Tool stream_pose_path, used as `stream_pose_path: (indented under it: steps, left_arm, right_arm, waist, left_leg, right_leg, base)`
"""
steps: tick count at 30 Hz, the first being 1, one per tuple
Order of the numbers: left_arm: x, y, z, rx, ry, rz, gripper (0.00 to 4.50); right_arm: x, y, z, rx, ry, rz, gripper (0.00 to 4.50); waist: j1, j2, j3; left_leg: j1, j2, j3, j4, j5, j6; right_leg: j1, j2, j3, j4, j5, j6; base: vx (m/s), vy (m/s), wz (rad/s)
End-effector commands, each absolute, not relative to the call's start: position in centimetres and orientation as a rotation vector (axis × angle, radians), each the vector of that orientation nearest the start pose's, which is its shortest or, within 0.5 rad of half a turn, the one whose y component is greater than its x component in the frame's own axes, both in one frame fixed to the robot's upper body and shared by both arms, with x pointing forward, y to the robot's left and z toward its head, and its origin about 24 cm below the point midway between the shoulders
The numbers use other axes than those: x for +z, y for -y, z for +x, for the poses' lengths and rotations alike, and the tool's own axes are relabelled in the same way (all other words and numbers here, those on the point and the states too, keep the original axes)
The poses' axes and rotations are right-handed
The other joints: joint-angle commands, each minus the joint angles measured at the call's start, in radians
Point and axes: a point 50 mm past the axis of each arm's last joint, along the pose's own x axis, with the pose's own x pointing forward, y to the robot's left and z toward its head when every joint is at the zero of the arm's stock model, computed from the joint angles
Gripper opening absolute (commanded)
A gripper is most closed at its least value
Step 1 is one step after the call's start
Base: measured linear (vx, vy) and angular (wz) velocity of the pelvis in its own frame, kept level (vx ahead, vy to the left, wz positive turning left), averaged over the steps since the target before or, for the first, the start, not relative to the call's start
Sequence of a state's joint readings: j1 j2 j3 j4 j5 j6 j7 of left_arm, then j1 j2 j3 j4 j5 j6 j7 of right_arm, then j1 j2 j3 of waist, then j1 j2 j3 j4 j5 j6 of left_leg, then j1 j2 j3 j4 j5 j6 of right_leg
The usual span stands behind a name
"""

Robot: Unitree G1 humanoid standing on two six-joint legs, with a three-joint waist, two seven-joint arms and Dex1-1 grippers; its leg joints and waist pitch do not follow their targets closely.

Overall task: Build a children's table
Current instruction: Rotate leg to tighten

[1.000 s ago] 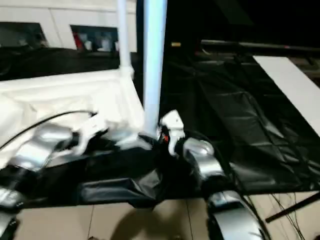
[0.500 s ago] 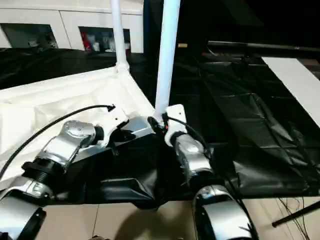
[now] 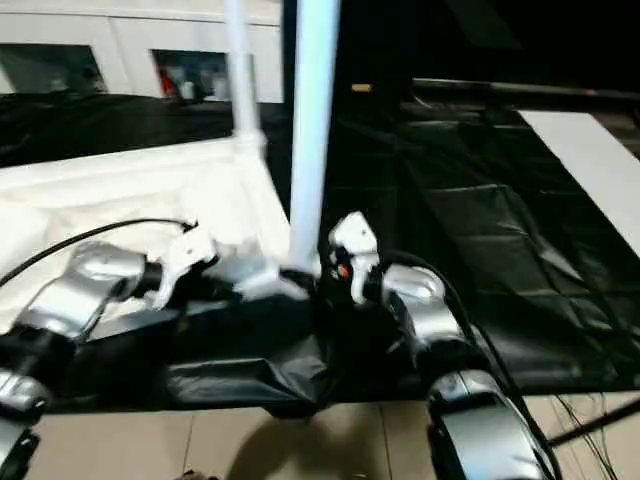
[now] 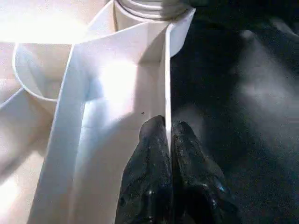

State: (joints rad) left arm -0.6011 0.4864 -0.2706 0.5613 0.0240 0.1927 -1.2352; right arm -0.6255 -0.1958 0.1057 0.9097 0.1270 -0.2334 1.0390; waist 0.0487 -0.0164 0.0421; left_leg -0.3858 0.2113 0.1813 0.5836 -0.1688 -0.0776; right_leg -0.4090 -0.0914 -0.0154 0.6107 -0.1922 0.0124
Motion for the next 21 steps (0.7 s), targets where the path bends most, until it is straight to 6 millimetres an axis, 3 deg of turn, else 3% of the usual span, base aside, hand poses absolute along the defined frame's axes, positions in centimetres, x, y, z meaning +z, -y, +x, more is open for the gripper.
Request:
stream_pose_path:
  steps: [1,6,21]
  left_arm:
    - [6.55,-16.81,31.73,-1.298,-0.552,0.422,0.0]
    - [6.98,-16.95,31.66,-1.321,-0.546,0.41,0.0]
    - [6.74,-17.19,31.69,-1.321,-0.56,0.42,0.0]
  right_arm:
    - [4.23,11.99,32.44,1.199,-0.134,-0.118,3.9]
    - [4.1,12.17,32.2,1.244,-0.161,-0.131,3.9]
    - [3.39,12.35,31.97,1.243,-0.211,-0.124,2.7]
  waist:
    - [0.003,0.012,-0.061]
    - [0.007,0.011,-0.062]
    - [0.01,0.015,-0.064]
  left_leg:
    - [0.024,0.014,0.01,-0.067,-0.226,0.058]
    - [0.023,0.013,0.009,-0.067,-0.223,0.046]
    - [0.024,0.011,0.008,-0.065,-0.208,0.043]
  right_leg:
    - [0.046,-0.02,0.009,-0.052,-0.041,-0.292]
    - [0.045,-0.022,0.011,-0.051,-0.043,-0.287]
    - [0.048,-0.021,0.009,-0.048,-0.006,-0.292]
  base:
    - [0.0,0.0,0.0]
    - [0.0,0.0,0.0]
    - [0.0,0.0,0.0]
